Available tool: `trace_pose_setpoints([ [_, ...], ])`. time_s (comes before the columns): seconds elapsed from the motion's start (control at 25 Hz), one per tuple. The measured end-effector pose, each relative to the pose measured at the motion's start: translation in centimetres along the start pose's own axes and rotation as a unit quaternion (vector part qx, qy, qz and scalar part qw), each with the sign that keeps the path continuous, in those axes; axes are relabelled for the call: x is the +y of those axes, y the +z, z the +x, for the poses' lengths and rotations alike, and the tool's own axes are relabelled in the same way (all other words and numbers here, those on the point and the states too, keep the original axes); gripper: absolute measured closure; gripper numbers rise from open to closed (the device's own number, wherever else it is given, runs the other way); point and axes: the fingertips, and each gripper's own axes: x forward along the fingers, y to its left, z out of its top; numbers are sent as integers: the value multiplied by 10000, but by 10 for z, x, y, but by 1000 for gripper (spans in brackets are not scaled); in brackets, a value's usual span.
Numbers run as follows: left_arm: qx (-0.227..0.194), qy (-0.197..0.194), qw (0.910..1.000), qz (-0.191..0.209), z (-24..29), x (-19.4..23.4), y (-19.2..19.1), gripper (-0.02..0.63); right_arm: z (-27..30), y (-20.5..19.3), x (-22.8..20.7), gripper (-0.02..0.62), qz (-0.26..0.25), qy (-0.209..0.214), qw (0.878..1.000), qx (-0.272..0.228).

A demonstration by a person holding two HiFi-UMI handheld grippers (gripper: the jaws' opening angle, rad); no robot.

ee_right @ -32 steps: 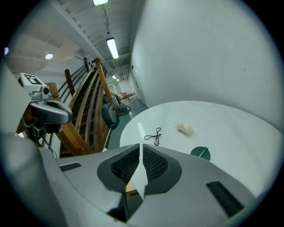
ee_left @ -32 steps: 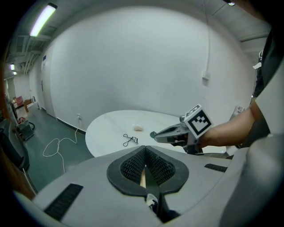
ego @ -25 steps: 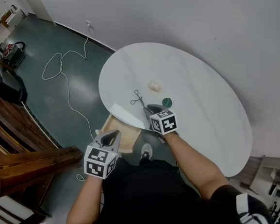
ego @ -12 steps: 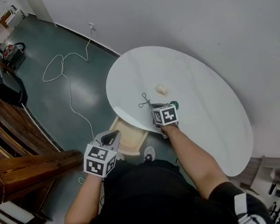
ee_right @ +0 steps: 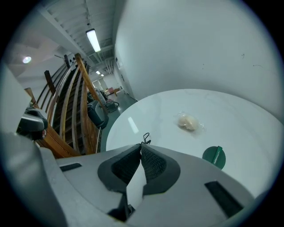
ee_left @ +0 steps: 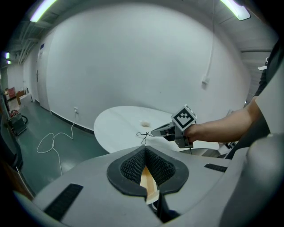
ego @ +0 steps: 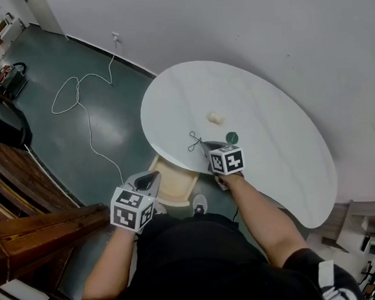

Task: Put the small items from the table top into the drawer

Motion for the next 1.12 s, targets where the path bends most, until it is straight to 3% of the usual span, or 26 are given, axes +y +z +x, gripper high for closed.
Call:
trace_pose_setpoints([
  [0.28,210,-87,9997,29,-2,16,-17,592,-24,-11,46,581,-23,309,9993,-188],
  [0.44,412,-51,9991,-9,3,30,-33,592,-22,-32,79,581,-241,646,9976,-16],
  [0.76,779,-51,9966,-248,1,44,-69,592,8,-89,125,581,-825,1110,9873,780],
  [0.92,1050,-102,9936,-404,-3,44,-89,592,34,-123,129,581,-1352,1155,9741,1394],
  [1.12,1098,56,9924,-555,-10,53,-98,592,71,-151,133,581,-1800,1157,9547,2067],
])
